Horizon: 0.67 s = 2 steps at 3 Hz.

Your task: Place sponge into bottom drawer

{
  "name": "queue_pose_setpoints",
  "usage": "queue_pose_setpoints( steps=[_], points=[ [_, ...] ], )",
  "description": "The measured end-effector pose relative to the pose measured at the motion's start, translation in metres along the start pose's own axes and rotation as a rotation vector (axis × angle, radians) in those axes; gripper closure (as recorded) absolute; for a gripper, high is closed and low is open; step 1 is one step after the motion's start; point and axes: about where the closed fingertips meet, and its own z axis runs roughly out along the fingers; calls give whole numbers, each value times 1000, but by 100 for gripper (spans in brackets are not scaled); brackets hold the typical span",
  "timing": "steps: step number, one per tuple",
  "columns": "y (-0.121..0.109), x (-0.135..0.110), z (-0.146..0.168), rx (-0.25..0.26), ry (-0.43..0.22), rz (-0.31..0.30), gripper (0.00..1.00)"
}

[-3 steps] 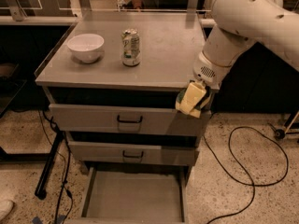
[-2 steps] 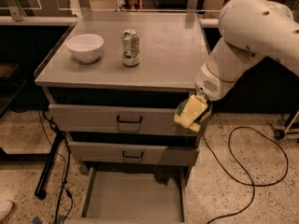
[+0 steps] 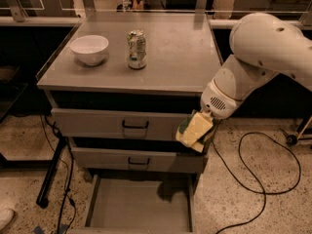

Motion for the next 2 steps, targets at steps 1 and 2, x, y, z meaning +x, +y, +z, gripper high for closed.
queue_pose_setpoints(
  steps=[1, 2],
  points=[
    [12, 8, 26, -23, 14, 28, 100],
    [37, 24, 65, -97, 33, 70, 100]
  ],
)
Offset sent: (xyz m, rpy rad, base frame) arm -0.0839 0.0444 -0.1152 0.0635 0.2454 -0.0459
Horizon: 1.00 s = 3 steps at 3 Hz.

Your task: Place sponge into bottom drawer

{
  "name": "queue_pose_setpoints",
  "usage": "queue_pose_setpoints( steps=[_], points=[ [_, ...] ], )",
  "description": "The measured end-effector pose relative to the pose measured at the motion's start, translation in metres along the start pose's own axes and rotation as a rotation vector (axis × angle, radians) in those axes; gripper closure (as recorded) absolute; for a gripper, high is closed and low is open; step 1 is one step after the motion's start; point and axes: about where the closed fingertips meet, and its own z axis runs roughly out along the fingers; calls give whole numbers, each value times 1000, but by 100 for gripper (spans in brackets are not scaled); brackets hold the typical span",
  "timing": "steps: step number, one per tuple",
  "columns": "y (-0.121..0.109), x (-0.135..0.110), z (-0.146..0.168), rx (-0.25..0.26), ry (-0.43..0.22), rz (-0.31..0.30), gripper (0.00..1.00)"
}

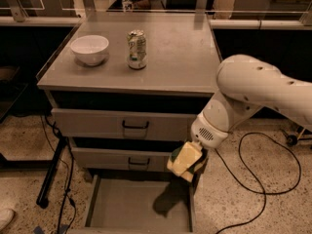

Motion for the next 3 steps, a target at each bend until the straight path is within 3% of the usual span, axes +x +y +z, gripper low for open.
queue_pose_setpoints(
  steps=[1, 2, 3],
  points=[
    [27, 18, 51, -131, 43, 34, 100],
    [27, 19, 51, -132, 44, 34, 100],
    [31, 27, 88, -169, 56, 85, 100]
  ],
)
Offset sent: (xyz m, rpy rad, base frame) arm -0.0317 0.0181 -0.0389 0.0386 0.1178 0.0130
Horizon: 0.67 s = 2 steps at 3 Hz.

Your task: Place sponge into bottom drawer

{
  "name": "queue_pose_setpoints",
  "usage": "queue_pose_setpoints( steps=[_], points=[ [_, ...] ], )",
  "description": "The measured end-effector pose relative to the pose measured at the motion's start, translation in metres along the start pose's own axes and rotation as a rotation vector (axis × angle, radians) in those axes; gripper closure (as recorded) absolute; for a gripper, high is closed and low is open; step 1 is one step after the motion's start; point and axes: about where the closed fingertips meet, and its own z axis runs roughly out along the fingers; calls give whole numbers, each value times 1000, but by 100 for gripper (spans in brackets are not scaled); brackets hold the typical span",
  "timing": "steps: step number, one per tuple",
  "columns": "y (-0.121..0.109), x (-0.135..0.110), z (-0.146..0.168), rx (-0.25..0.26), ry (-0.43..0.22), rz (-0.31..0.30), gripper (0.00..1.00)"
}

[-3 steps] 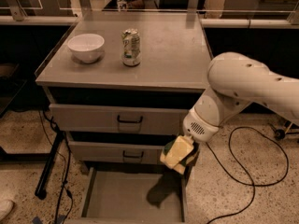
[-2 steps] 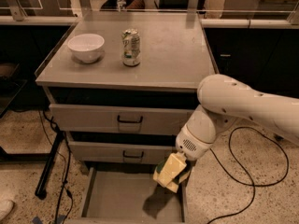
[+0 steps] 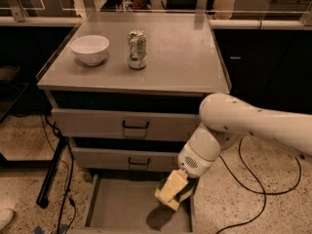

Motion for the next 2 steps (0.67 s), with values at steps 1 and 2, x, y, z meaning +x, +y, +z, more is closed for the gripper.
queue_pose_setpoints(
  steps=[1, 2],
  points=[
    [-10, 2, 43, -7, -24, 86, 100],
    [-21, -3, 73, -12, -60, 161, 100]
  ],
)
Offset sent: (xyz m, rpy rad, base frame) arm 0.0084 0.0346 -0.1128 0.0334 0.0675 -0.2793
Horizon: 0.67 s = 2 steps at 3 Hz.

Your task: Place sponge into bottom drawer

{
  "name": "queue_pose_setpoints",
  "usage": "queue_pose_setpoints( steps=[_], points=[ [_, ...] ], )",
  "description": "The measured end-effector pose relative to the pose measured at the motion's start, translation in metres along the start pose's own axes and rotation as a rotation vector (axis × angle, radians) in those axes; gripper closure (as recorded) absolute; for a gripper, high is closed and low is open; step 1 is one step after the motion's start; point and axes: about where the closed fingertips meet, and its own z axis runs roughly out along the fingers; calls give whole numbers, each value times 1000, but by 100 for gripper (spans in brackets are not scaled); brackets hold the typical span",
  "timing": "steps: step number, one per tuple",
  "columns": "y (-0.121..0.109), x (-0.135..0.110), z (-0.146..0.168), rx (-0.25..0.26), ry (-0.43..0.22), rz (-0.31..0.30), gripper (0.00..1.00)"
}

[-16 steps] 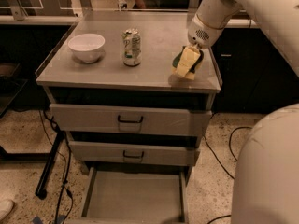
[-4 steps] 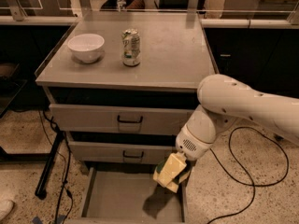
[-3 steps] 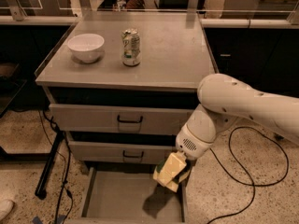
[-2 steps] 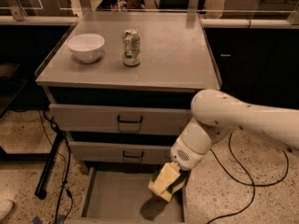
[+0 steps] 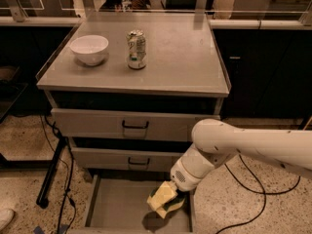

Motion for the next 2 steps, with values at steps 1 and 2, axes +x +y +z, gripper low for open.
queue_pose_setpoints(
  steps=[1, 2],
  points=[
    [-3, -4, 2, 6, -14, 4, 100],
    [-4, 1, 12, -5, -27, 25, 100]
  ],
)
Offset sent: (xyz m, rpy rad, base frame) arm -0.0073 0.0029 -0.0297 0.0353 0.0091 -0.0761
